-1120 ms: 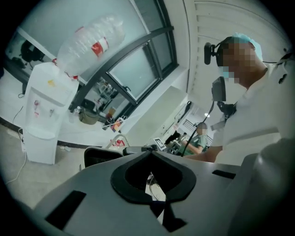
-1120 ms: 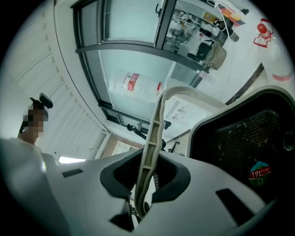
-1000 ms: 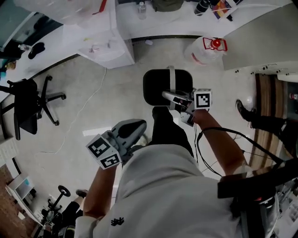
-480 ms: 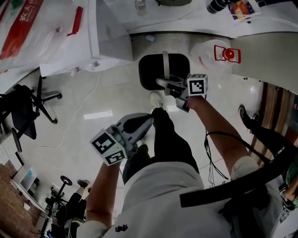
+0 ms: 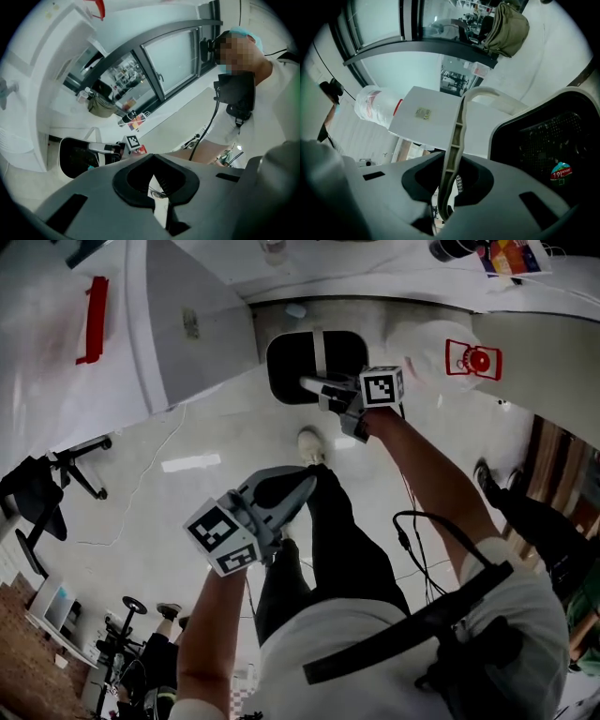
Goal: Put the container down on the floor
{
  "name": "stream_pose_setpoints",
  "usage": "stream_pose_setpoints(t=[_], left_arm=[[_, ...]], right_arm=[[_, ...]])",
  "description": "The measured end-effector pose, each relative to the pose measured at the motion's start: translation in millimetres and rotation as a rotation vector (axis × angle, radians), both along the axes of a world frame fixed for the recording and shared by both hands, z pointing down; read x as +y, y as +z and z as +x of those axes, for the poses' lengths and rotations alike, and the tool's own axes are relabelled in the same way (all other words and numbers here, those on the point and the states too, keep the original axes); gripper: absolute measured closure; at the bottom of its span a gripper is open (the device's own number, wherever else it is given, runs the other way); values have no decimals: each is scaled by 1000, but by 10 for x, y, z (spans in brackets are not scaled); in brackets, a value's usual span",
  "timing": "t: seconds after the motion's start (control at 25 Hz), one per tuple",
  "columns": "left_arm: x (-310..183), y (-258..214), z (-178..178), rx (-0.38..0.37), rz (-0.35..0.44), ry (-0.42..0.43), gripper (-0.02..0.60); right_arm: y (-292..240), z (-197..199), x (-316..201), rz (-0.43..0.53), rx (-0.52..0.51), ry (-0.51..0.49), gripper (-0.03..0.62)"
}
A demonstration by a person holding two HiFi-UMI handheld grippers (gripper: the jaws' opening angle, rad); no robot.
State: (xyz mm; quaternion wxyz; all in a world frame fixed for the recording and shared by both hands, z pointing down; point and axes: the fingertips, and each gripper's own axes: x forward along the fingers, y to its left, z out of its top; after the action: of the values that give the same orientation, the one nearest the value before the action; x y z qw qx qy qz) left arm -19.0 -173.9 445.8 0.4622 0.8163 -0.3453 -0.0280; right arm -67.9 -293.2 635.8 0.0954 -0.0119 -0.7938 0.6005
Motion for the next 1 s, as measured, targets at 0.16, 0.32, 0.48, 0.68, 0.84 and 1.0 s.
stream_pose_setpoints(t=[0.16, 0.32, 0.48, 0.68, 0.84, 1.0], left_arm=[[-92, 257, -39, 15, -22, -5, 571], [-101, 533, -66, 28, -40, 4, 572], [-91, 783, -123, 38, -65, 8, 571], [-91, 1061, -168, 52, -89, -17, 571], [-83, 1203, -165, 64, -96, -26, 571], [-97, 1301, -136, 80, -98, -38, 571]], right_arm=[[415, -133, -178, -11, 13, 0, 556], [835, -270, -320, -13, 24, -1, 556], [1221, -380, -456, -42, 21, 15, 556], [1684, -432, -629, -25, 39, 9, 556], [1942, -455, -695, -31, 40, 8, 556], [2082, -454, -666, -51, 9, 2, 556]])
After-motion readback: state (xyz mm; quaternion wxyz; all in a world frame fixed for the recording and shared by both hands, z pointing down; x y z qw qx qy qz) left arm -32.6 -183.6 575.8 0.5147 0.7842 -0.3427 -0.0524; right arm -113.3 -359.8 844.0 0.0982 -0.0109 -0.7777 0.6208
